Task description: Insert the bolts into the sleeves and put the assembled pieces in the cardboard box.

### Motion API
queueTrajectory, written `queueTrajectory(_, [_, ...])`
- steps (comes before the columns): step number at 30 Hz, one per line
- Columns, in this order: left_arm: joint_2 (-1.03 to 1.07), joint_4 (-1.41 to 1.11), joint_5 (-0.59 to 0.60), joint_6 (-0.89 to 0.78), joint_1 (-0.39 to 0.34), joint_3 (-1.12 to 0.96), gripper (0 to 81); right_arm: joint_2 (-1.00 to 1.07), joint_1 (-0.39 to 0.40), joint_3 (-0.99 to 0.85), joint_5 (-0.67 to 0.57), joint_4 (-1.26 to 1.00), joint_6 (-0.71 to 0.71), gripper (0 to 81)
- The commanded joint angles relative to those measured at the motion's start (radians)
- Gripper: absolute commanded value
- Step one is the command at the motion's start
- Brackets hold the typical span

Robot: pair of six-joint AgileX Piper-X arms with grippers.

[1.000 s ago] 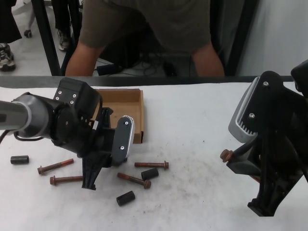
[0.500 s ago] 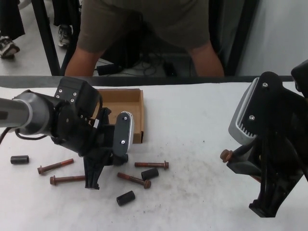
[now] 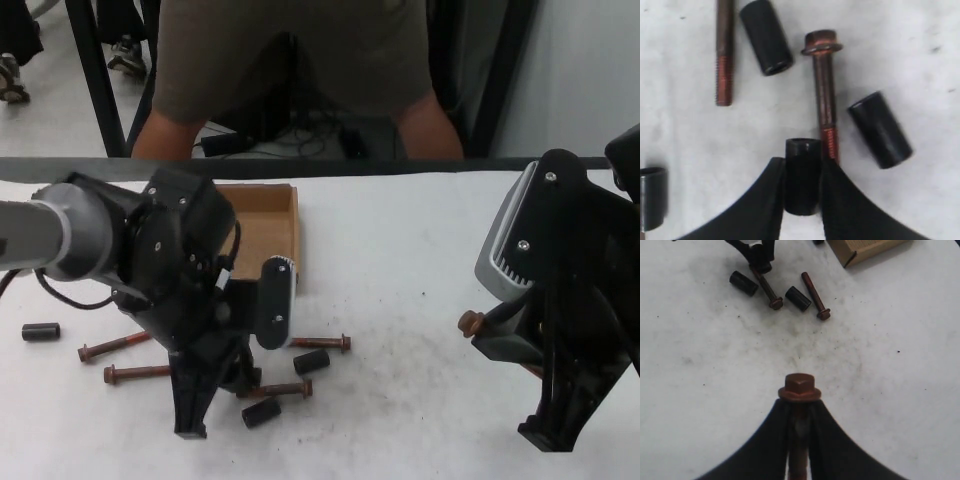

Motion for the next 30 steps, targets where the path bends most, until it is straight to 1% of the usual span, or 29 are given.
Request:
queueTrajectory(1, [-0.078,0.055,-0.029,-0.093,-0.034,-0.004,0.8,-0.013,-0.003,0.0,-0.002,-0.013,0.002,0.2])
queueTrajectory(3, [-0.119,0.059,-0.061,-0.167,-0.05,-0.004,0.8,-0.013,-0.003,0.0,-0.002,-0.013,0.007,0.2])
queueTrajectory(6, [-0.195,0.055,-0.061,-0.286,-0.06,-0.004,0.8,-0.013,-0.003,-0.003,-0.002,-0.017,0.038,0.2])
queueTrajectory(13, [-0.374,0.083,-0.061,-0.545,-0.059,0.033,0.8,-0.013,-0.003,-0.003,-0.014,-0.082,0.313,0.2])
queueTrajectory(14, [-0.404,0.083,-0.059,-0.585,-0.059,0.049,0.8,-0.013,-0.003,-0.003,-0.03,-0.106,0.357,0.2])
queueTrajectory(18, [-0.52,0.069,0.015,-0.738,-0.057,0.13,0.8,-0.013,-0.003,-0.003,-0.075,-0.237,0.543,0.2])
queueTrajectory(21, [-0.609,0.015,0.049,-0.844,-0.057,0.221,0.8,-0.01,-0.003,0.0,-0.077,-0.348,0.696,0.2])
queueTrajectory(26, [-0.748,-0.145,0.181,-1.1,-0.055,0.339,0.8,0.025,-0.003,0.0,-0.121,-0.482,0.854,0.2])
queueTrajectory(30, [-0.827,-0.292,0.222,-1.235,-0.055,0.397,0.8,0.076,-0.003,0.0,-0.178,-0.62,1.002,0.2])
